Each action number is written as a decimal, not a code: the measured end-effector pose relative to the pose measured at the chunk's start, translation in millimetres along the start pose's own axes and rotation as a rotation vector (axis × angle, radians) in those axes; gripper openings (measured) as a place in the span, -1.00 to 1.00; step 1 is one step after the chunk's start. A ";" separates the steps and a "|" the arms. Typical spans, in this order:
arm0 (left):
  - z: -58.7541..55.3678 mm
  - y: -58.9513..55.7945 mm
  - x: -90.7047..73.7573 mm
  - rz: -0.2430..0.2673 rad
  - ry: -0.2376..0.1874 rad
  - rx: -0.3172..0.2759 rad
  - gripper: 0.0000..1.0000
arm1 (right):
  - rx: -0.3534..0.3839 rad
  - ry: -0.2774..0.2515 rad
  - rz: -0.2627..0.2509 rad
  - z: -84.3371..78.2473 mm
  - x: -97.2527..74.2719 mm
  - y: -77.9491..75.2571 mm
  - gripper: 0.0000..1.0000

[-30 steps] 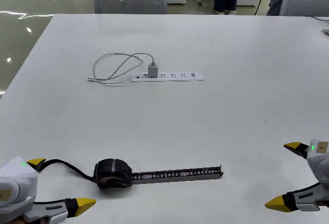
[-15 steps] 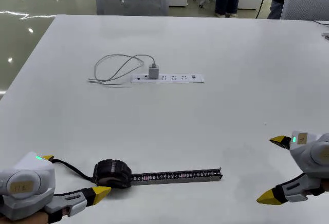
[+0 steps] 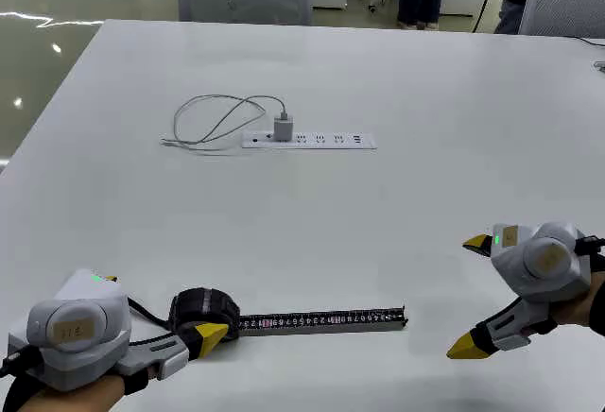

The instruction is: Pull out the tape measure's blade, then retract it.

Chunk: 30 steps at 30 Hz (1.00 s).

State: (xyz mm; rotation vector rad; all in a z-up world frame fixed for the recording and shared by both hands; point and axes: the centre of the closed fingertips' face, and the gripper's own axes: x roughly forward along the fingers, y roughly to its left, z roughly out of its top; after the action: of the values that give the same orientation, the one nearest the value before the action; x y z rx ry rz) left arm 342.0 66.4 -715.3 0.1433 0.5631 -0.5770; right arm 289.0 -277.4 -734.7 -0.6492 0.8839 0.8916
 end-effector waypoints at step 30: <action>-10.4 -10.1 33.9 0.092 -0.051 -0.036 0.98 | -0.204 0.086 0.172 10.8 69.0 16.2 0.52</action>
State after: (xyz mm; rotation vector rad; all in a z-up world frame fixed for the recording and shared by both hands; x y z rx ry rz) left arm 355.1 44.8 -742.1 0.1191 0.5141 -0.4797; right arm 302.1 -234.7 -790.8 -0.8011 0.9432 1.1255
